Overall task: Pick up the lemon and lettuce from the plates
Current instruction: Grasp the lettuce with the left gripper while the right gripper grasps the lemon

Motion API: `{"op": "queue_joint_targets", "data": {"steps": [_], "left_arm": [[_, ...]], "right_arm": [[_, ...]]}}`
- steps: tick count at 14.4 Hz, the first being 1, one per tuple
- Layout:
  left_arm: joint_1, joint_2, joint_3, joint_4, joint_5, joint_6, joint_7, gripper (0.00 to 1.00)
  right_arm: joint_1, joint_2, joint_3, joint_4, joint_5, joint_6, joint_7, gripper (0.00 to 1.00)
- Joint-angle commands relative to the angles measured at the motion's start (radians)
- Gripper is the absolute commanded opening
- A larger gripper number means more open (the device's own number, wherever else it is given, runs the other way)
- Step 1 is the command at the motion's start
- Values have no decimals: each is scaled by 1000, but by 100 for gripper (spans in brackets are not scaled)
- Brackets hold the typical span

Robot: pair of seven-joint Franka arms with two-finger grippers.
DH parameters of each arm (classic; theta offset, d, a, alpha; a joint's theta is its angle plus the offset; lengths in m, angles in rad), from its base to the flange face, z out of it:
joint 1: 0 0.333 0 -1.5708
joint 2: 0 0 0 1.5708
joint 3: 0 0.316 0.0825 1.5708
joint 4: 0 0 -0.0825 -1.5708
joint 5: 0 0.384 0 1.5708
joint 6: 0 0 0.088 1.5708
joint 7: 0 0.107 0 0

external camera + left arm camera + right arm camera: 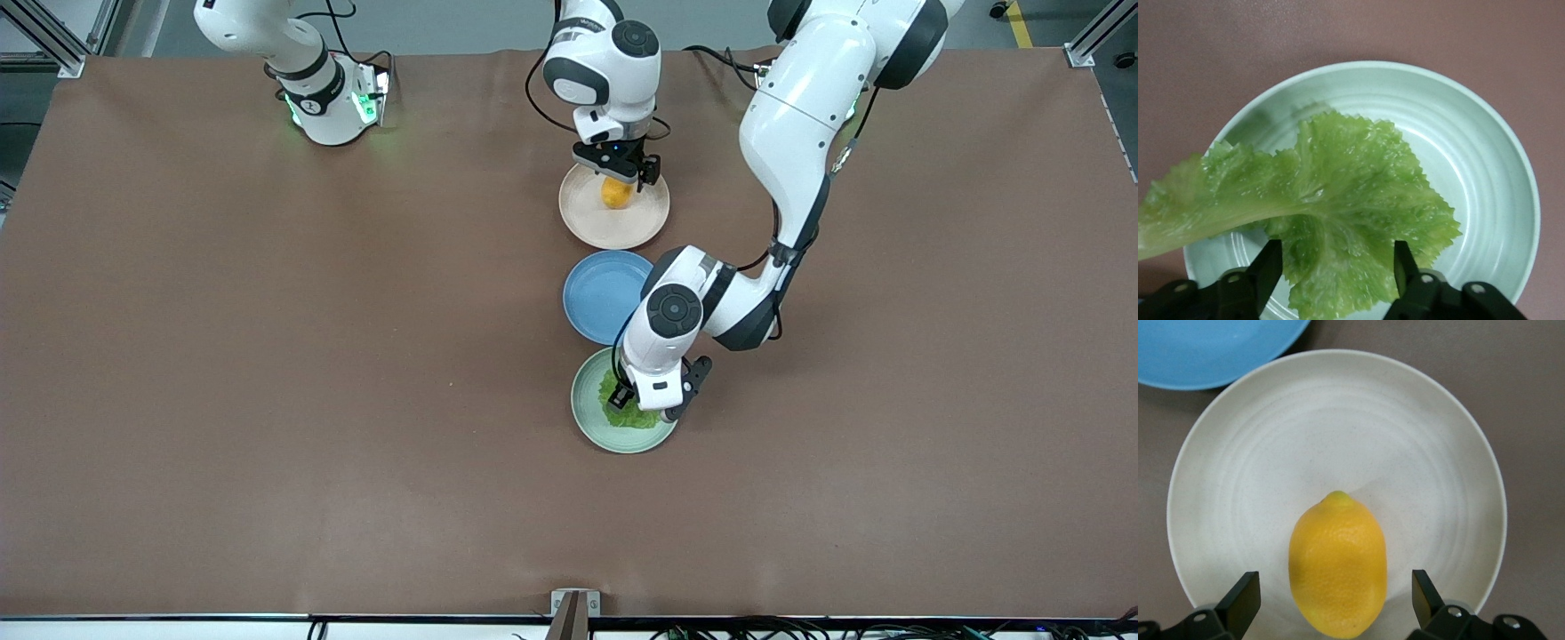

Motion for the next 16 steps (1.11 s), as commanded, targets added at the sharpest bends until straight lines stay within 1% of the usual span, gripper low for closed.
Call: {"op": "queue_joint_targets", "data": {"steps": [1, 2, 3, 4, 5, 6, 7, 8, 9, 10, 11, 12, 14, 16], "left_arm": [[-4, -10, 1, -14, 9, 4, -10, 60], [-4, -10, 1, -14, 9, 2, -10, 56], [-2, -11, 1, -14, 9, -2, -11, 48], [-2, -11, 1, -14, 9, -5, -11, 41], [-2, -13, 1, -14, 9, -7, -11, 33], [-4, -14, 1, -14, 9, -7, -11, 27], [-2, -19, 1, -14, 9, -7, -11, 21], [-2, -20, 0, -12, 7, -10, -11, 16], [-2, -25, 1, -11, 7, -17, -11, 10], [-1, -36, 0, -11, 7, -33, -10, 6], [1, -48, 0, -8, 3, -59, -8, 1], [4, -65, 0, -8, 1, -86, -4, 0], [10, -111, 0, -1, -5, -132, 1, 0], [25, -160, 0, -1, -7, -140, 6, 0]], "right_arm": [[19, 28, -13, 15, -76, 22, 37, 100], [19, 31, -13, 15, -80, 25, 37, 98], [17, 34, -13, 15, -80, 27, 37, 95], [17, 34, -13, 15, -80, 27, 35, 87], [17, 34, -13, 15, -80, 31, 36, 76], [17, 34, -13, 15, -80, 31, 35, 64], [17, 34, -13, 15, -77, 28, 38, 45], [14, 33, -13, 15, -74, 24, 43, 32], [8, 26, -13, 15, -72, 21, 44, 8], [-4, 16, -15, 15, -67, 17, 37, 1], [-30, -19, -16, 10, -67, 5, 26, 0], [-73, -62, -13, 6, -66, -22, -2, 0], [-147, -150, -10, -13, -60, -100, -188, 0], [-242, -226, -9, -69, -50, -107, -329, 0]]}}
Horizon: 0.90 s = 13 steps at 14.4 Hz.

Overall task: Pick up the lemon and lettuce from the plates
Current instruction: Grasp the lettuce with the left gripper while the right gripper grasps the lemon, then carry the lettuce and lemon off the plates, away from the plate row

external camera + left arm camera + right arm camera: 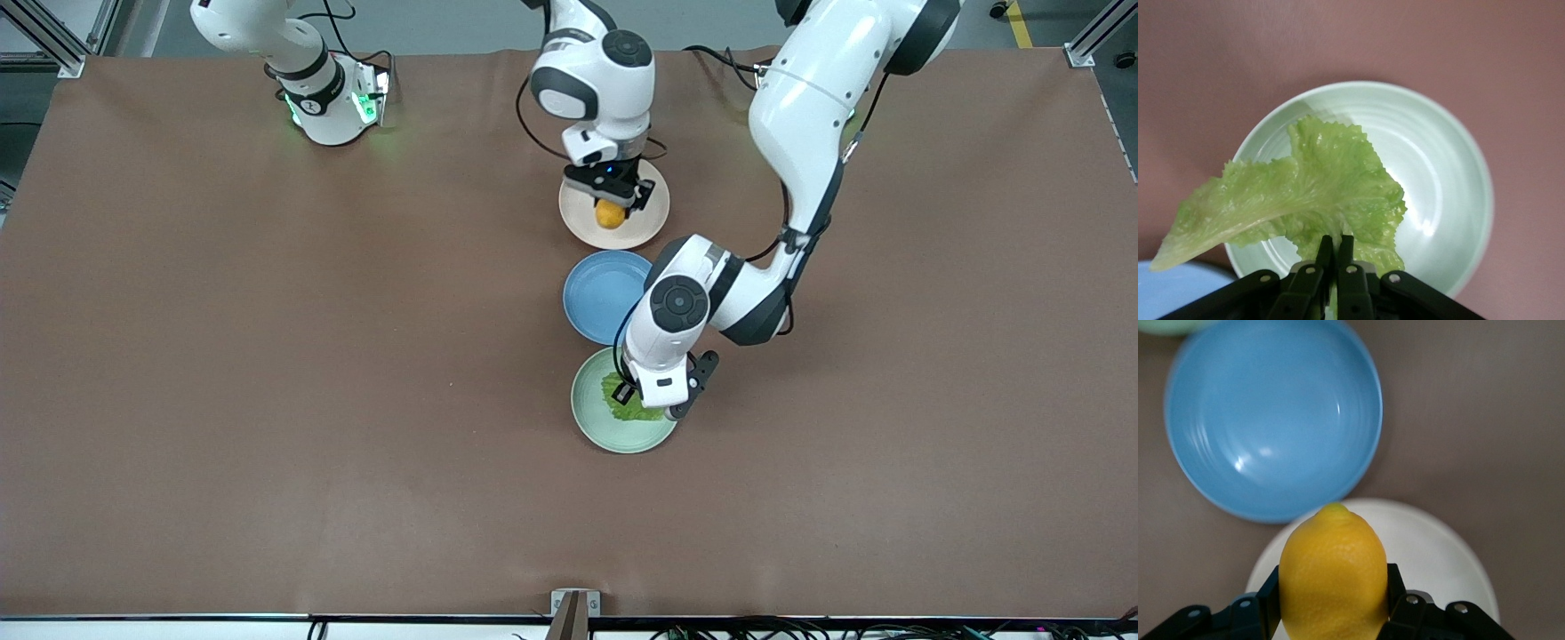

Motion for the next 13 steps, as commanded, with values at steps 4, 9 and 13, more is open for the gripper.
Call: {"op": "queue_joint_targets", "data": {"steps": [4, 9, 13], "left_arm": [[72, -168, -3, -23, -49, -135, 65, 0], [174, -288, -3, -86, -88, -311, 321, 0], [249, -415, 0, -293, -91, -311, 603, 0]], "right_arm": [[-296, -245, 19, -249, 56, -7, -480, 0], [-641, -300, 19, -376, 90, -2, -943, 0], [-844, -284, 19, -381, 122, 2, -1242, 0]]}}
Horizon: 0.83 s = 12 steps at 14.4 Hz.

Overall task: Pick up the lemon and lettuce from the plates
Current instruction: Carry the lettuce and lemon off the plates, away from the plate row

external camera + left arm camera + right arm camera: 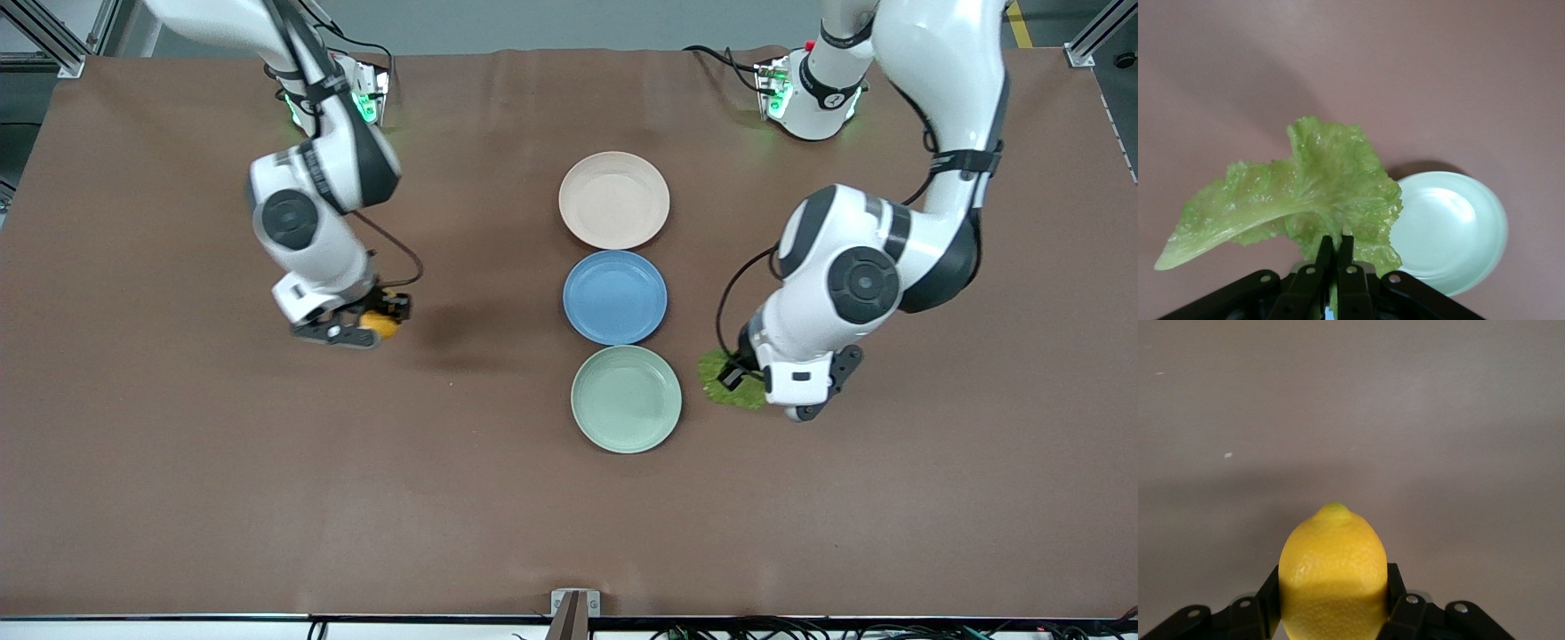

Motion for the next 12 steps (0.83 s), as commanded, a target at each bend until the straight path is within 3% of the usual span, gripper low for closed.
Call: {"op": "queue_joint_targets", "data": {"steps": [1, 3, 8, 12], "left_arm": [[53, -143, -1, -223, -23, 21, 252, 0], [93, -191, 0, -321, -19, 50, 416, 1], [180, -261, 0, -568, -8, 253, 765, 1], [211, -259, 2, -682, -8, 401, 882, 1]], "right_arm": [[-143, -18, 25, -36, 41, 22, -213, 0], [-215, -1, 24, -41, 74, 25, -351, 0], [-282, 86, 24, -76, 79, 150, -462, 1], [-279, 138, 25, -105, 79, 257, -465, 1]]}}
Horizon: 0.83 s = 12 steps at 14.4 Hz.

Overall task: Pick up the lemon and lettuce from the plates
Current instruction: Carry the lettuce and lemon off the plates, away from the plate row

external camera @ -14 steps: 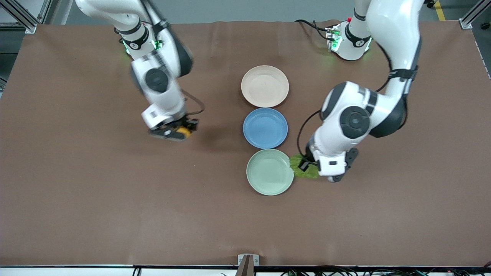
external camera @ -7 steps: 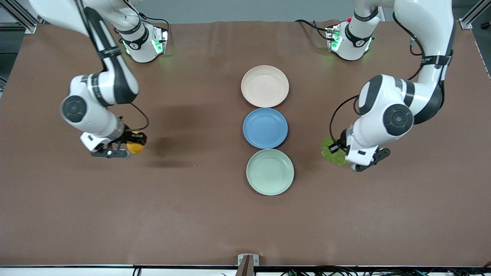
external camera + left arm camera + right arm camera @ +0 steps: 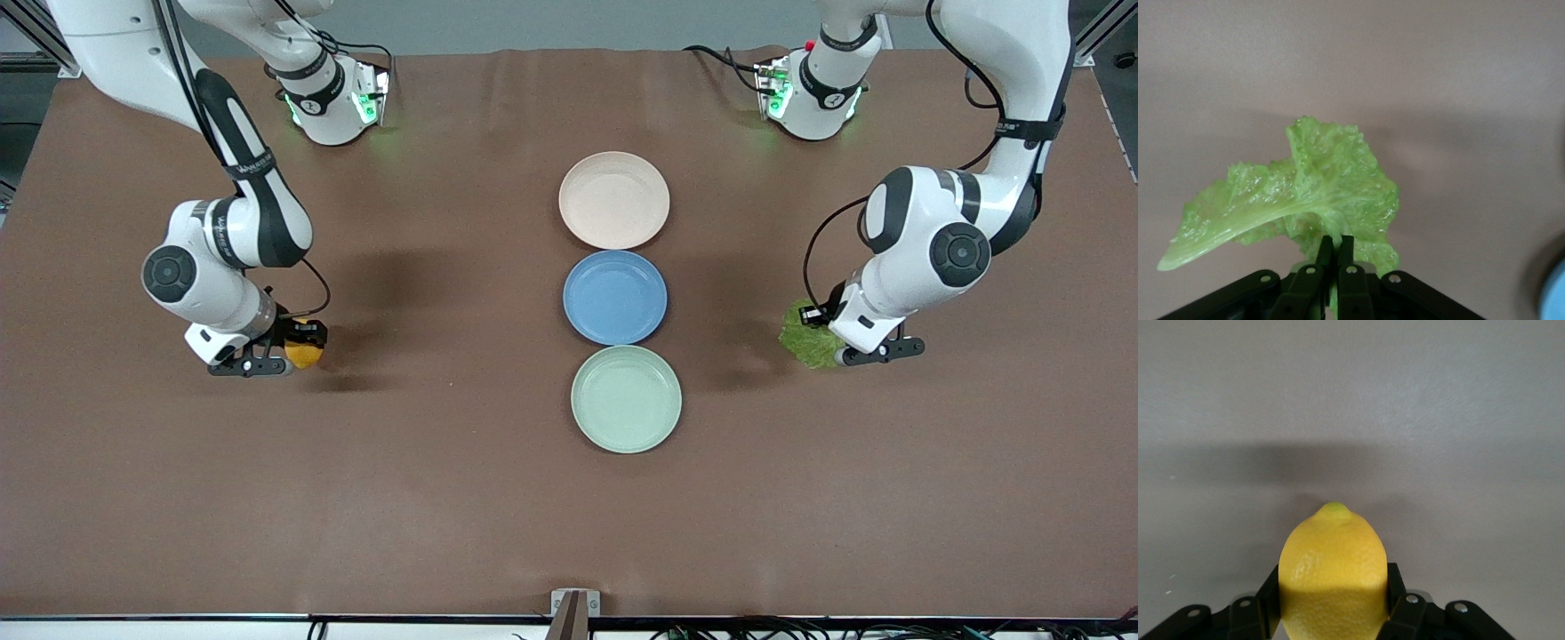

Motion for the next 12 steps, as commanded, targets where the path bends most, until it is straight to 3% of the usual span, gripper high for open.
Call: {"op": "queue_joint_targets", "data": {"steps": [1, 6, 12], "left_arm": [[14, -33, -4, -104, -7, 113, 79, 1], [15, 5, -3, -184, -7, 267, 127, 1], [54, 39, -3, -207, -7, 305, 216, 6]], "right_arm": [[-15, 8, 21, -18, 21, 27, -26, 1], [-9, 21, 29, -16, 23, 27, -26, 2], [0, 25, 34, -19, 23, 24, -25, 3]]}}
